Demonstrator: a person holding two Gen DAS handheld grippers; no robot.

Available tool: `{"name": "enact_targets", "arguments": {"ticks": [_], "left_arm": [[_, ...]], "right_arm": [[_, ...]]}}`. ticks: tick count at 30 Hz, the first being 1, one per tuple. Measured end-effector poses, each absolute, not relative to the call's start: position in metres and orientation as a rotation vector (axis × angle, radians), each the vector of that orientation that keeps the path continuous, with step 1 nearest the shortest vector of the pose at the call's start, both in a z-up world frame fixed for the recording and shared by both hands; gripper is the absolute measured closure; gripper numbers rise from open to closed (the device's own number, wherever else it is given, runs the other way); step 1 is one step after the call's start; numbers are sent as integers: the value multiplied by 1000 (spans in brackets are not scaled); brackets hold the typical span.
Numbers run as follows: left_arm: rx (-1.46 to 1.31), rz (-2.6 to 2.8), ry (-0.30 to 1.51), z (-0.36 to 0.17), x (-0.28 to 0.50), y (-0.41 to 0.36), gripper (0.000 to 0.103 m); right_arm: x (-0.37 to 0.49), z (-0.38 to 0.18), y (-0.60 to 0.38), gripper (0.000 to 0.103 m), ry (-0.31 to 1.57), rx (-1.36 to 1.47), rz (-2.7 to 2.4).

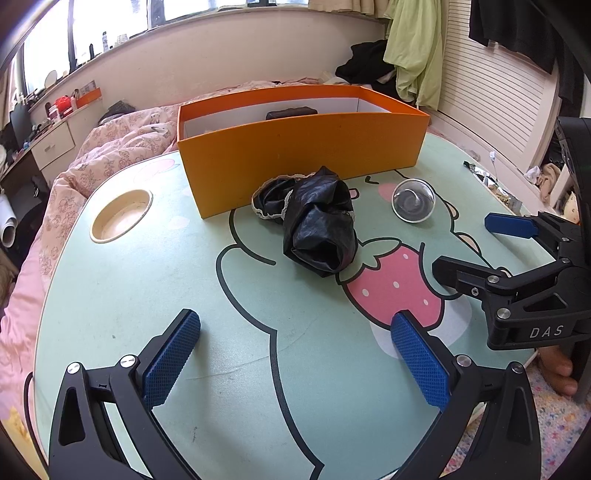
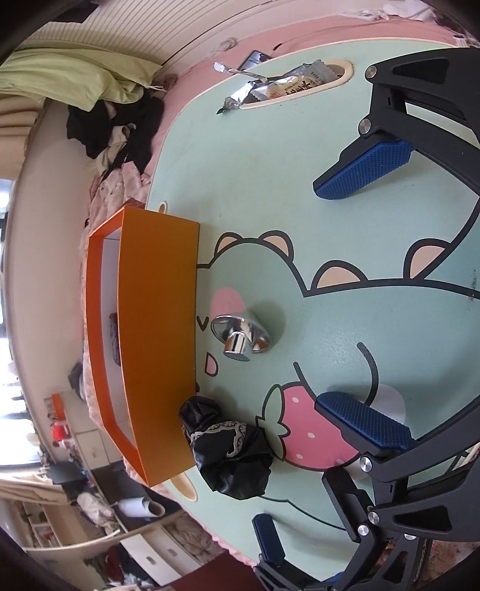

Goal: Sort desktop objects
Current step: 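Grasp the silver metal cup in the box with the right gripper, set it on the table, then grasp the black rectangular case in the box with the left gripper, place it on the table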

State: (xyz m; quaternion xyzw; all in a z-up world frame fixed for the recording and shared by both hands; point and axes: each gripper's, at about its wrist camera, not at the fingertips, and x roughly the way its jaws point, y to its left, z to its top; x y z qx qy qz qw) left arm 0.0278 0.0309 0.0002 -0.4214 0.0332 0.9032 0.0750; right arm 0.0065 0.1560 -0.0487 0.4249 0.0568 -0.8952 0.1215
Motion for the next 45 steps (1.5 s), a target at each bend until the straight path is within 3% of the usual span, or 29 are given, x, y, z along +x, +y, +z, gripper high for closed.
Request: {"name": "enact_targets", "arguments": {"ticks": [5, 10, 14, 18, 26, 28, 30, 36, 45], "left_arm": [[-1280, 2706, 70, 8, 24, 22, 0], [-1189, 2735, -28, 61, 3, 15, 0], [-1208, 2689, -49, 103, -48, 27, 0], [-1367, 2613, -140, 112, -125, 39, 1], [-1770, 2516, -261, 52, -224, 48, 17], [-1831, 2482, -290, 41, -233, 48, 38], [-1861, 2469, -279, 32, -240, 51, 40], [-1756, 2494, -278, 39, -233, 49, 40], [-1306, 2509, -316, 123, -146, 27, 40]], "right_arm": [[8, -47, 156, 0, 162, 1235, -2613], [8, -42, 153, 0, 170, 1234, -2616], [8, -42, 153, 0, 168, 1235, -2616], [8, -40, 152, 0, 168, 1234, -2614], [8, -40, 154, 0, 162, 1225, -2611], [8, -40, 154, 0, 161, 1224, -2611], [8, -40, 153, 0, 160, 1225, -2611], [7, -40, 152, 0, 160, 1224, -2610], [7, -40, 152, 0, 160, 1224, -2610]]}}
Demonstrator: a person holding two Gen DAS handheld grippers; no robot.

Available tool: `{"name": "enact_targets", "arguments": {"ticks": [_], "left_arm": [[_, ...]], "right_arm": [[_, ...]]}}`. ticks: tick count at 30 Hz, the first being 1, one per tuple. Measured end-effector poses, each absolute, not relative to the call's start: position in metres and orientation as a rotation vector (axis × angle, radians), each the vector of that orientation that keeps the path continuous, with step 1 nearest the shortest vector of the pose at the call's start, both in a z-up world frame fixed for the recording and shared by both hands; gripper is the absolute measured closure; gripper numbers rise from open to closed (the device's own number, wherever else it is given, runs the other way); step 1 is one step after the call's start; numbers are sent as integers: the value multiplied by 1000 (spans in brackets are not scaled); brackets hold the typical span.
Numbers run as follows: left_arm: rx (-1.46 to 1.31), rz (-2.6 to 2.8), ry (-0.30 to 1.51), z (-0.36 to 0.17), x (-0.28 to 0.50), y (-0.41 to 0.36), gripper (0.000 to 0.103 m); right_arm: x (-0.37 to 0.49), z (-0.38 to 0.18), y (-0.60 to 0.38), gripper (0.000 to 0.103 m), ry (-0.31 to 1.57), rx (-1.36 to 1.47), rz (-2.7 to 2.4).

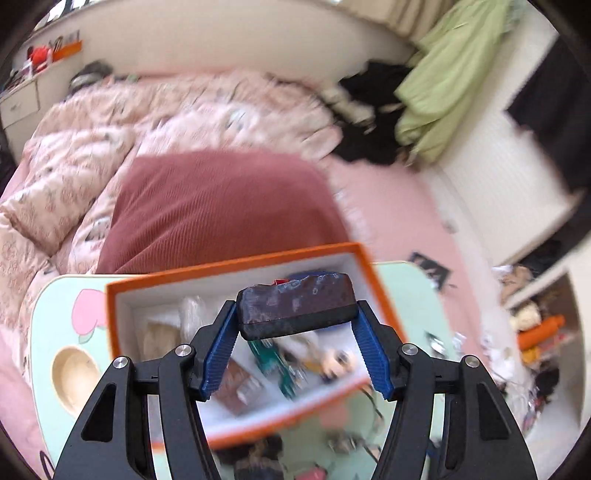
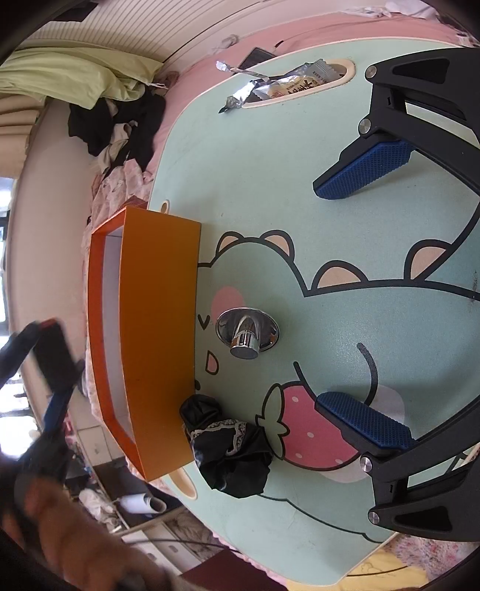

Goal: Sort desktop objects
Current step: 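Grasp the black rectangular case in the box with the left gripper, place it on the table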

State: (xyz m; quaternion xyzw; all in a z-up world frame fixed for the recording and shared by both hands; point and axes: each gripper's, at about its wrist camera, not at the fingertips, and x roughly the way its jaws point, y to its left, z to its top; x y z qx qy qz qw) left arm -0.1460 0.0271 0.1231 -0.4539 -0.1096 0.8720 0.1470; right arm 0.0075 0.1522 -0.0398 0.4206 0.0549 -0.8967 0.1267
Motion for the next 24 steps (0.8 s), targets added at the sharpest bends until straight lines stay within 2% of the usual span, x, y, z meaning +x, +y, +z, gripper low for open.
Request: {"name": "enact_targets", "arguments": {"ticks": [5, 11, 14, 17, 18, 20, 24], "left_arm": [[-1191, 2526, -274, 124, -70, 0, 40], [-1187, 2777, -176, 78, -14, -51, 40], [-1261, 2731, -206, 45, -8, -57, 40], [-1306, 2716, -152, 23, -12, -40, 39], [-1314, 2720, -127, 19, -12, -32, 39], [-1312, 2734, -80, 14, -15, -19, 32], [-1289, 2663, -85, 11, -10, -7, 32]], "right_arm": [[8, -40, 153, 0, 160, 1224, -2610], [8, -40, 152, 0, 160, 1224, -2610], [8, -40, 153, 0, 161, 1225, -2611], [8, -40, 153, 0, 161, 1224, -2610], [8, -40, 153, 0, 161, 1224, -2610], [8, -40, 153, 0, 163, 1223, -2611], [8, -39, 152, 0, 159, 1224, -2610]]}}
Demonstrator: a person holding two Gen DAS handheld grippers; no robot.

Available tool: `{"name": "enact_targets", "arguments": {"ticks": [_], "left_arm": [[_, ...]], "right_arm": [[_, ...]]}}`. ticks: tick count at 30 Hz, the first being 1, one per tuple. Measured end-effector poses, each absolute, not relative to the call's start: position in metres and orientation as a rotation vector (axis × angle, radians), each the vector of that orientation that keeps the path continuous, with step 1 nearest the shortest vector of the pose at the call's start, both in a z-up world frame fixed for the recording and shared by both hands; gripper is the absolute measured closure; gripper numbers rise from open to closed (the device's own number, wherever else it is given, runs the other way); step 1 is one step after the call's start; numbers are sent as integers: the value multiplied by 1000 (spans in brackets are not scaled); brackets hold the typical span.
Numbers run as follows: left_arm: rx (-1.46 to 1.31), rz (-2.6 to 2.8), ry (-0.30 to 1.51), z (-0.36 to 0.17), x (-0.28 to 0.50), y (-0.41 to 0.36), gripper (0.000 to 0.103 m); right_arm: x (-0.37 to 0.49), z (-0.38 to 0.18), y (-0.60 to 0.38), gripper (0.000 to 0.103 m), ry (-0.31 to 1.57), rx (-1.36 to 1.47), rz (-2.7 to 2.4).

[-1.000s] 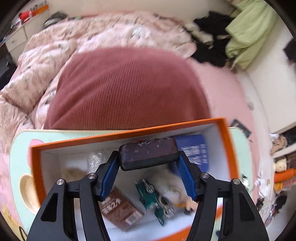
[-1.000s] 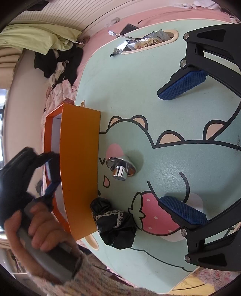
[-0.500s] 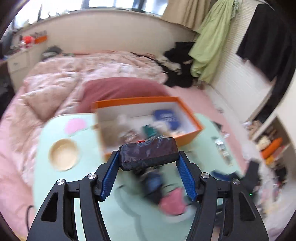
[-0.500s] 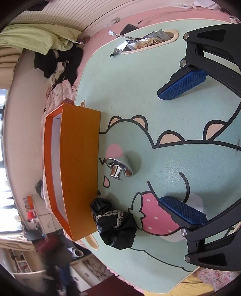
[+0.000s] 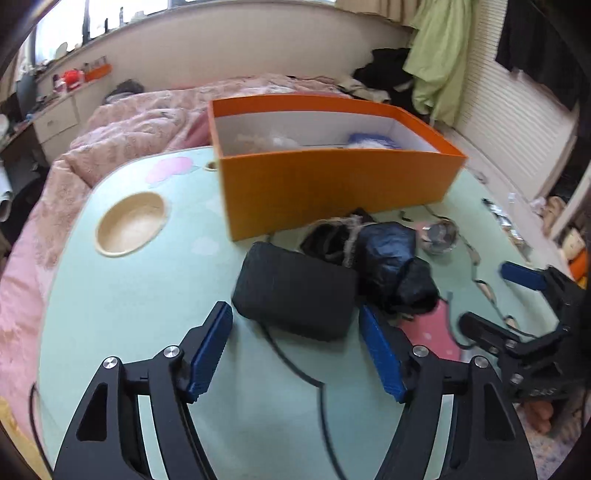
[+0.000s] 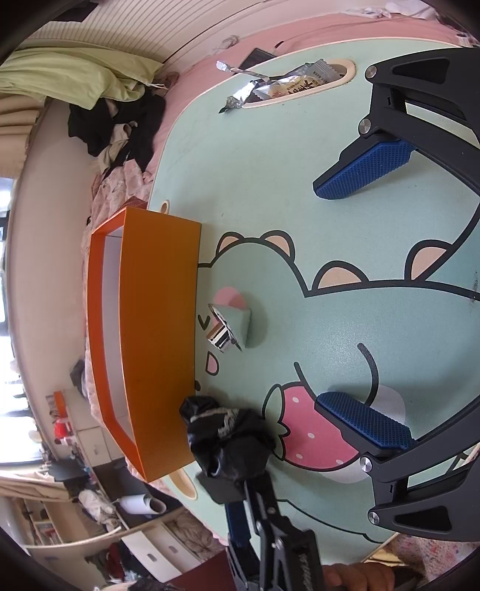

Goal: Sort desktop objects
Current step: 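Grasp the black rectangular case in the box with the left gripper, place it on the table, then grasp the clear plastic bag in the box with the right gripper, place it on the table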

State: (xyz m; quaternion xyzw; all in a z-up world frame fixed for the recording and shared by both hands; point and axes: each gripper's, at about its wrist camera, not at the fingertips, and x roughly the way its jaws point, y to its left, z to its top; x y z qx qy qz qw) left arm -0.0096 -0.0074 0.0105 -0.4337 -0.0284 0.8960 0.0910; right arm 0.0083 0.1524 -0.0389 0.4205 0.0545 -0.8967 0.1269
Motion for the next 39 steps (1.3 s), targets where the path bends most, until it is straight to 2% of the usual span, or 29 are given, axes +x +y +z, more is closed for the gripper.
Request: {"name": "enact_targets", "arguments": {"ticks": [2, 4, 6, 8, 9, 20, 21, 23, 28, 30, 32, 34, 39], "left_arm": [[-1262, 2680, -81, 12, 2, -9, 31], [-1262, 2703, -50, 10, 13, -10, 19], [-1284, 2704, -20, 4, 25, -7, 19], [-1250, 2737, 74, 0, 36, -1, 13], [-1222, 2751, 111, -3, 39, 5, 1], [-1212, 2735, 92, -1, 30, 10, 0], [-1210, 2734, 90, -1, 31, 9, 0], [-1208, 2733, 90, -1, 31, 8, 0], [-1206, 2734, 91, -1, 30, 11, 0], [-1204, 2734, 90, -1, 30, 10, 0], [-1202, 2734, 89, -1, 30, 10, 0], [-1199, 2734, 88, -1, 30, 10, 0], [-1189, 2734, 87, -1, 31, 10, 0]], "right_arm": [[8, -38, 152, 0, 159, 1224, -2610], [9, -39, 153, 0, 158, 1224, -2610], [9, -39, 153, 0, 159, 1225, -2610], [9, -39, 153, 0, 159, 1226, -2610], [9, -38, 152, 0, 159, 1227, -2610], [3, -35, 153, 1, 164, 1260, -2592], [2, -33, 152, 3, 160, 1271, -2573], [-1, -20, 148, 17, 128, 1269, -2519], [-43, 39, 130, 20, 12, 1249, -2420], [-75, 57, 118, 28, -88, 1278, -2339], [-111, 66, 99, 46, -139, 1344, -2282], [-146, 59, 78, 52, -171, 1439, -2237], [-204, 24, 39, 52, -164, 1603, -2229]]}}
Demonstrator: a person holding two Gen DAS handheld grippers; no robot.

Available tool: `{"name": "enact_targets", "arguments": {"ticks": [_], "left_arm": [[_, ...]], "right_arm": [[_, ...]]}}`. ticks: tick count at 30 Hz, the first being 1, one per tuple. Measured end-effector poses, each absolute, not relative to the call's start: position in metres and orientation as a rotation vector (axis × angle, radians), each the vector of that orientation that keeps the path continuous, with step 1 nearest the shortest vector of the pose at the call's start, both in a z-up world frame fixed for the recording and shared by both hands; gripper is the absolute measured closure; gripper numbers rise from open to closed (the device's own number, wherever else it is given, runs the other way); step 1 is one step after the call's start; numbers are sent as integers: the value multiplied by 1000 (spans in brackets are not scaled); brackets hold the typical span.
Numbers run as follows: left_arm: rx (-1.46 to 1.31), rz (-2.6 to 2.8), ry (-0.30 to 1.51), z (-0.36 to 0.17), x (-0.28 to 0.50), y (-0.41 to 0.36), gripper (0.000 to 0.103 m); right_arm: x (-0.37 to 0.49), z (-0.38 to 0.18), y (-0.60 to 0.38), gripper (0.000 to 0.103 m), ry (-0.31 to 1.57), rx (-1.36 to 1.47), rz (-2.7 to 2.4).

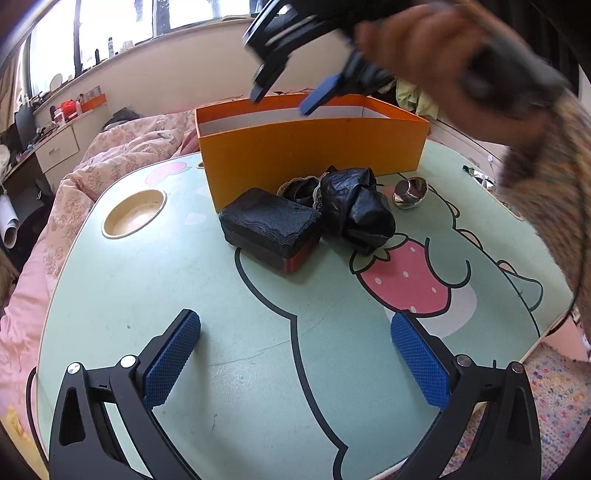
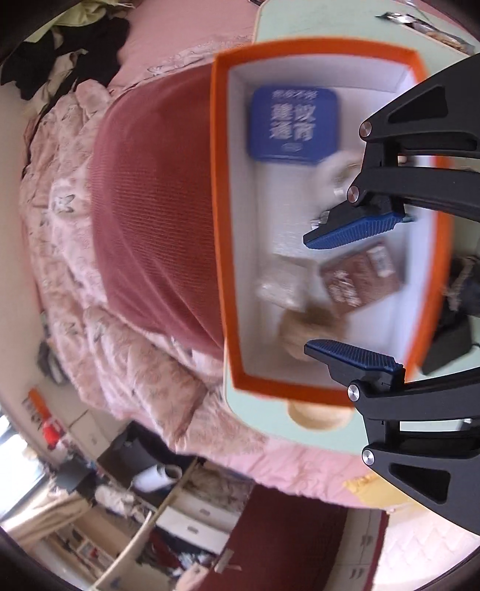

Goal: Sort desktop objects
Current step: 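Grasp the clear plastic bag in the box with the right gripper, place it on the table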

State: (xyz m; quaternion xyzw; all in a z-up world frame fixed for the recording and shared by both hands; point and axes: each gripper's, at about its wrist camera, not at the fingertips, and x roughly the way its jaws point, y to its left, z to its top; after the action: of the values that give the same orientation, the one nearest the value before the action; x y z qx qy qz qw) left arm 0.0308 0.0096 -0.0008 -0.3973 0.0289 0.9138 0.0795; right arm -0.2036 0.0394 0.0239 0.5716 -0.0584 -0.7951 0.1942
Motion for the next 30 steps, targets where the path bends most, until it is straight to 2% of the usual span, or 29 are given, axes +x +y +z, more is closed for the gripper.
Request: {"name": "enact_targets", "arguments": {"ticks": [3, 5, 9, 13, 17, 20, 23, 30], "left_arm": [[-1180, 2733, 84, -1, 31, 9, 0], [-1175, 2731, 80, -1, 32, 8, 0], [-1169, 2728, 71, -2, 32, 6, 0], [-1167, 2728, 71, -2, 31, 6, 0], [-1163, 2727, 73, -2, 31, 6, 0], [-1162, 2727, 73, -2, 31, 5, 0], [-1162, 2727, 73, -2, 31, 5, 0], [-1162, 2726, 74, -1, 31, 4, 0]], "right_arm": [[-222, 8, 29, 54, -159, 1673, -2229], [-228, -8, 22, 71, -114, 1757, -2216], [-219, -2, 19, 72, -52, 1714, -2241], [-192, 42, 40, 72, -127, 1537, -2260], [-151, 90, 63, 72, -101, 1370, -2323], [-114, 105, 86, 72, -32, 1323, -2399], [-92, 87, 98, 72, 2, 1380, -2387], [-88, 15, 106, 71, -78, 1541, -2274]]}}
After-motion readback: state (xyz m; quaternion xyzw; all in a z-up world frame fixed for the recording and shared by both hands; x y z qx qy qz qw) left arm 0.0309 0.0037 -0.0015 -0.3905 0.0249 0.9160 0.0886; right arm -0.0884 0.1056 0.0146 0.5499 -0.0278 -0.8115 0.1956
